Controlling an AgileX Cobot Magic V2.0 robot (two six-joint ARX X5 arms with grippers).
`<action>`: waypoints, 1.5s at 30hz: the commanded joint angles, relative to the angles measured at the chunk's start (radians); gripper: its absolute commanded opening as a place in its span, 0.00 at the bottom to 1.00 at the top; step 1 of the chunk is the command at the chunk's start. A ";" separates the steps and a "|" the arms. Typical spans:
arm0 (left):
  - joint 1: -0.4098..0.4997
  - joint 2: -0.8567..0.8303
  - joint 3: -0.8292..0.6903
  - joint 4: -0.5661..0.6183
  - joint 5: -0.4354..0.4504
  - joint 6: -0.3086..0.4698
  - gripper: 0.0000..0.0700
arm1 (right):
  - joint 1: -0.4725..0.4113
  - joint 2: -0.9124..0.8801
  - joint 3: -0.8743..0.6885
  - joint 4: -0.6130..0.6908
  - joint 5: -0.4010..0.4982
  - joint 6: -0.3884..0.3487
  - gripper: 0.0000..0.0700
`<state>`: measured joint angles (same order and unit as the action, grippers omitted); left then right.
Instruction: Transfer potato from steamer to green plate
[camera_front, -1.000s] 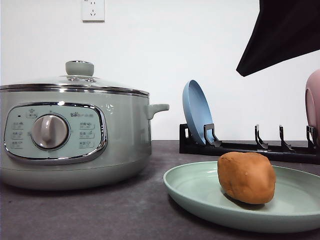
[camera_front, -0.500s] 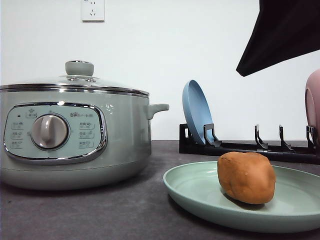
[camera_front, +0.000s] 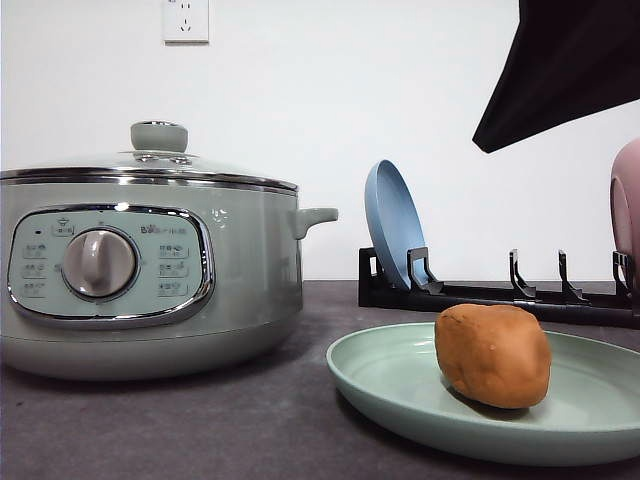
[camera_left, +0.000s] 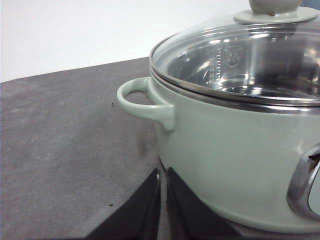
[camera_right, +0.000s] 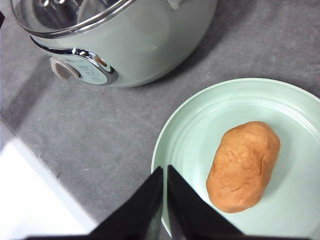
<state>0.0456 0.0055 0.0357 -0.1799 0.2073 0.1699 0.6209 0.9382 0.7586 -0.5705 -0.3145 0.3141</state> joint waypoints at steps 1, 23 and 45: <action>0.003 -0.003 -0.014 -0.024 -0.002 -0.002 0.02 | 0.005 0.006 0.016 0.008 0.000 -0.011 0.00; 0.003 -0.003 -0.014 -0.021 -0.002 -0.003 0.02 | 0.005 0.006 0.016 0.008 0.000 -0.011 0.00; 0.003 -0.003 -0.014 -0.021 -0.002 -0.003 0.02 | -0.247 -0.187 -0.004 0.108 0.027 -0.151 0.00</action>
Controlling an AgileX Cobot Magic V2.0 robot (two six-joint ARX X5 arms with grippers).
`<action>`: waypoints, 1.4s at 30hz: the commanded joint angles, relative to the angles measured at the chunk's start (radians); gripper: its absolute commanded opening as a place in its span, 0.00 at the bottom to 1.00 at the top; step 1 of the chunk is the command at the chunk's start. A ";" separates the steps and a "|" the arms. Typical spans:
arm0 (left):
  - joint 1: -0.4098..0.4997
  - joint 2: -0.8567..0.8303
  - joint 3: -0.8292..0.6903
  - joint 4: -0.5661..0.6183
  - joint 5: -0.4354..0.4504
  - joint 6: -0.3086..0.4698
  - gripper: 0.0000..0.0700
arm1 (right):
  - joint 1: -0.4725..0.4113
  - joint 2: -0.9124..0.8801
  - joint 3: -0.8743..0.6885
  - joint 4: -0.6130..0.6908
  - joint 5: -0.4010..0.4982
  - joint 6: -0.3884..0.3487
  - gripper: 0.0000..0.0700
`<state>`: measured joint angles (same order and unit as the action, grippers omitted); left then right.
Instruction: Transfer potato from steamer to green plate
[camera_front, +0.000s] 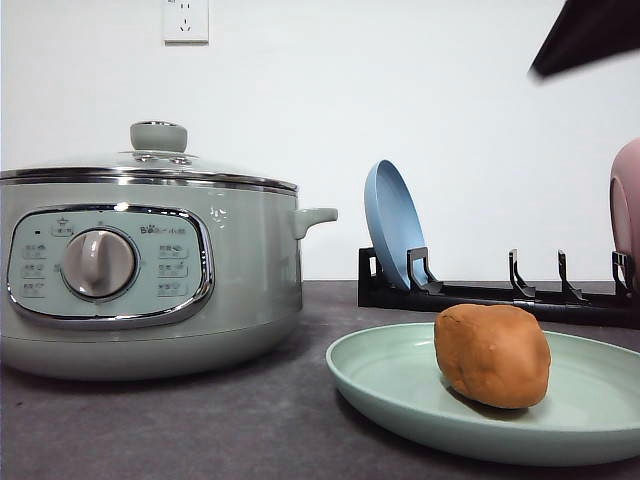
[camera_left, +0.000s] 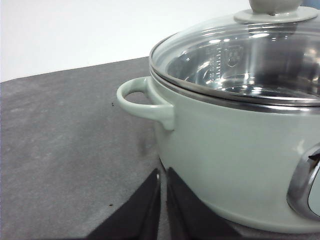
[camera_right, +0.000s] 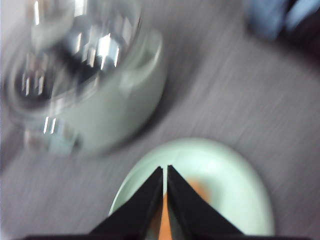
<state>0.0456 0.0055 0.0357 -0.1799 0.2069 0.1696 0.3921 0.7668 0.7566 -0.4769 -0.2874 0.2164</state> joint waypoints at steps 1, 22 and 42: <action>0.003 -0.003 -0.014 -0.021 -0.001 -0.002 0.02 | -0.052 -0.044 -0.007 0.028 0.001 -0.075 0.00; 0.003 -0.003 -0.014 -0.021 -0.001 -0.002 0.02 | -0.424 -0.618 -0.554 0.533 0.024 -0.195 0.00; 0.003 -0.003 -0.014 -0.021 -0.001 -0.002 0.02 | -0.424 -0.763 -0.746 0.446 0.061 -0.187 0.00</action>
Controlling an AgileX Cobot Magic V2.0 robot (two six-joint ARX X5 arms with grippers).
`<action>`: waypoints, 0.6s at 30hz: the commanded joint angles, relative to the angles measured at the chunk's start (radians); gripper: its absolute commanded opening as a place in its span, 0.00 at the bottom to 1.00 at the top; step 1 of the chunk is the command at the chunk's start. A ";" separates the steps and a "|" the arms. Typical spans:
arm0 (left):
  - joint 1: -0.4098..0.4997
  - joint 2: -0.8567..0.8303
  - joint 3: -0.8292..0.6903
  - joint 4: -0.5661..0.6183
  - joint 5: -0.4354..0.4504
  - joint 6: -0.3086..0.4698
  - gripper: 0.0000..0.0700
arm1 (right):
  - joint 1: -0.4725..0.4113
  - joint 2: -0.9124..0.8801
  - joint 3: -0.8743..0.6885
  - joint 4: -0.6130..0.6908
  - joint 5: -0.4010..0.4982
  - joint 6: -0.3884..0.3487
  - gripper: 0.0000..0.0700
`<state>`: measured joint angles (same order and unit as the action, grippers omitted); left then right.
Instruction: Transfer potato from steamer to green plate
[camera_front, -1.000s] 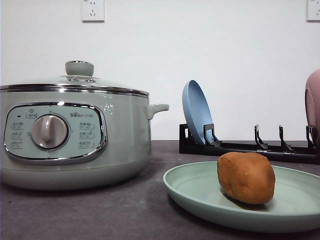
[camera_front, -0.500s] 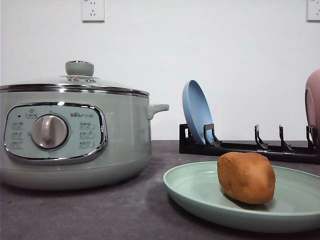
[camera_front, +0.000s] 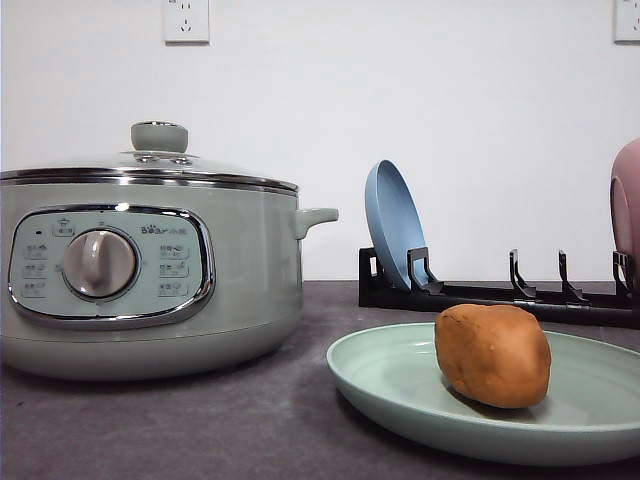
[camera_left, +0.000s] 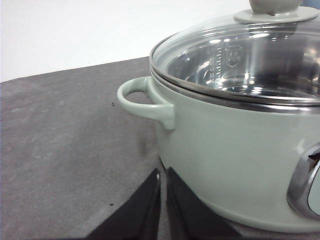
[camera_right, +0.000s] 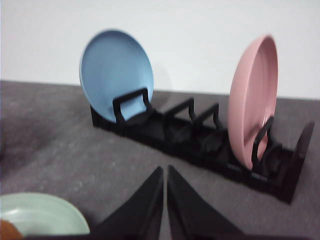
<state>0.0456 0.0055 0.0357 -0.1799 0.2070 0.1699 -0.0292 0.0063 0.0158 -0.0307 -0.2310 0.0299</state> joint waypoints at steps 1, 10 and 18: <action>0.003 -0.003 -0.014 -0.021 -0.001 -0.003 0.02 | -0.002 -0.003 -0.005 -0.018 0.005 -0.001 0.00; 0.003 -0.003 -0.014 -0.021 -0.001 -0.003 0.02 | -0.002 -0.003 -0.005 -0.137 0.015 -0.013 0.00; 0.003 -0.002 -0.014 -0.021 -0.001 -0.003 0.02 | -0.002 -0.003 -0.004 -0.127 0.022 -0.006 0.00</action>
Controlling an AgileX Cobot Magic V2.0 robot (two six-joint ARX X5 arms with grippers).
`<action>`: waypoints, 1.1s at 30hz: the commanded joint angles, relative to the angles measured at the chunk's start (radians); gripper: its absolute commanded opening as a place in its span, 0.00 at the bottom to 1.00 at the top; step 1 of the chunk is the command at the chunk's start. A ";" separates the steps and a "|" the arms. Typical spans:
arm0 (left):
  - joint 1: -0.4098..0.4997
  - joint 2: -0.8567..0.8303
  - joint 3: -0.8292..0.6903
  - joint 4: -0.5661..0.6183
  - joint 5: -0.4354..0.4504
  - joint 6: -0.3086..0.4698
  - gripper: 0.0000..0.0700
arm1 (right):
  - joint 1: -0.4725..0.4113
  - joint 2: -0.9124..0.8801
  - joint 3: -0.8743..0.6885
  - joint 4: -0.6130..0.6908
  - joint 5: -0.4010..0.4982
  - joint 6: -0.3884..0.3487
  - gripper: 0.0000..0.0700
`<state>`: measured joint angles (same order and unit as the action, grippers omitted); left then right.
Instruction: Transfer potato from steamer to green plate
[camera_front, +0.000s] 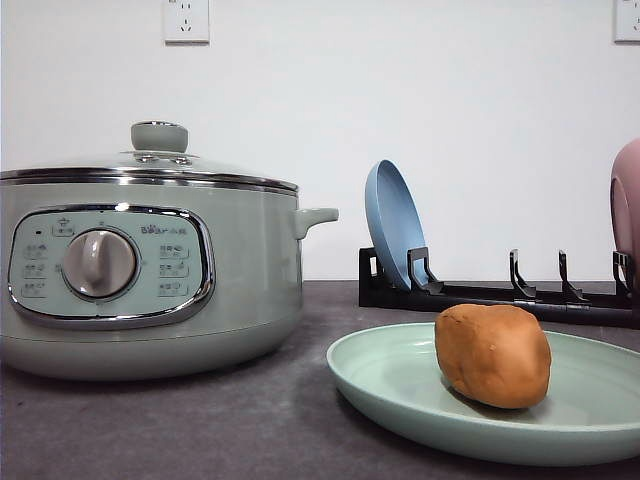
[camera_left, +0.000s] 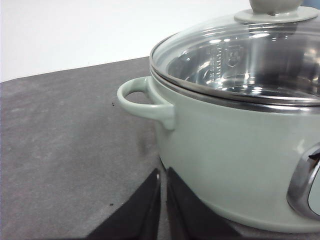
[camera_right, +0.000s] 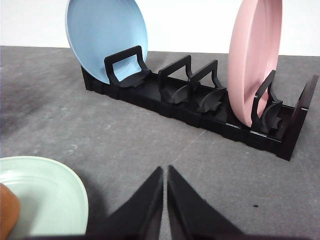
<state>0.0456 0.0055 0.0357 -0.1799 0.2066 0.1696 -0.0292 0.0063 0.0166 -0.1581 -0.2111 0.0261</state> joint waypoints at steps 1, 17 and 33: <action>0.003 -0.002 -0.014 -0.021 -0.001 -0.002 0.02 | -0.002 -0.003 -0.005 0.000 0.002 -0.003 0.00; 0.003 -0.002 -0.014 -0.021 -0.001 -0.002 0.02 | -0.002 -0.003 -0.005 0.000 0.002 -0.003 0.00; 0.003 -0.002 -0.014 -0.021 -0.001 -0.002 0.02 | -0.002 -0.003 -0.005 0.000 0.002 -0.003 0.00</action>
<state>0.0456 0.0055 0.0357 -0.1799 0.2066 0.1699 -0.0292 0.0063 0.0166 -0.1581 -0.2096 0.0261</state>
